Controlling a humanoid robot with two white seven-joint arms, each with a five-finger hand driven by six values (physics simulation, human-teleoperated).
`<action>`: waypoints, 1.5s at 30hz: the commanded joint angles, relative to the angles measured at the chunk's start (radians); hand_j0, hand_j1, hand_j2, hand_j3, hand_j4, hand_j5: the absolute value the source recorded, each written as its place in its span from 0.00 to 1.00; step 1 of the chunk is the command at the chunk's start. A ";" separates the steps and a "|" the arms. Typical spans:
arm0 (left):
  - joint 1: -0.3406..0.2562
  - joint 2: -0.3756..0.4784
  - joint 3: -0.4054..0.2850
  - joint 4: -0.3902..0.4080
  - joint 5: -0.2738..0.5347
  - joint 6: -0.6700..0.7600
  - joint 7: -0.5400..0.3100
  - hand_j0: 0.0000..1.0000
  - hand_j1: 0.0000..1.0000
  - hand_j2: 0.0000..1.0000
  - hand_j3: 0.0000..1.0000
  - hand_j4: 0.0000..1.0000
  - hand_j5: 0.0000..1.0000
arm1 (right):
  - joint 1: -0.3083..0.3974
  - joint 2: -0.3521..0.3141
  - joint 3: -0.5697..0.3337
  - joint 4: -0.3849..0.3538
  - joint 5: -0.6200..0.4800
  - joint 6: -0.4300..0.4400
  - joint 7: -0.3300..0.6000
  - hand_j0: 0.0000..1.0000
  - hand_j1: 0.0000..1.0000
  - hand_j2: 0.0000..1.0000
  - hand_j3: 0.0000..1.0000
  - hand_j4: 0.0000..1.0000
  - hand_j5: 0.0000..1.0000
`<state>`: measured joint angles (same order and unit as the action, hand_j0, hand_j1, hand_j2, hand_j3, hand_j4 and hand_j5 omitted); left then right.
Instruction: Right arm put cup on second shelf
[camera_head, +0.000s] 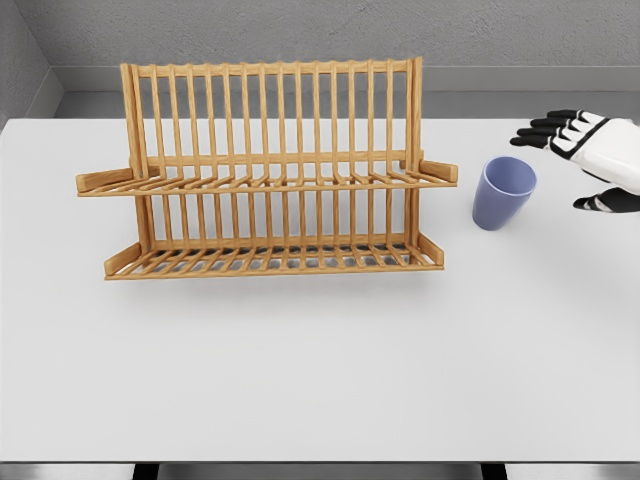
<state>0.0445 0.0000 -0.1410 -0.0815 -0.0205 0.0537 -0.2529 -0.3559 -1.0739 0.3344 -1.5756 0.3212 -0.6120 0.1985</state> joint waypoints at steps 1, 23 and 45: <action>0.000 0.000 0.000 0.000 0.001 0.000 0.000 1.00 1.00 1.00 1.00 1.00 1.00 | -0.002 -0.001 0.000 0.000 -0.005 0.001 -0.001 1.00 1.00 1.00 1.00 1.00 1.00; 0.000 0.000 0.000 0.000 0.001 0.000 0.000 1.00 1.00 1.00 1.00 1.00 1.00 | -0.451 0.181 0.359 0.279 -0.001 0.061 0.412 1.00 1.00 1.00 1.00 1.00 1.00; 0.000 0.000 0.000 0.000 -0.001 0.000 0.000 1.00 1.00 1.00 1.00 1.00 1.00 | -0.518 0.267 0.436 0.422 0.006 0.074 0.412 1.00 1.00 1.00 1.00 1.00 1.00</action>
<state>0.0445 0.0000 -0.1409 -0.0815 -0.0209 0.0538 -0.2529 -0.8744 -0.8131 0.7679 -1.1641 0.3307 -0.5409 0.6112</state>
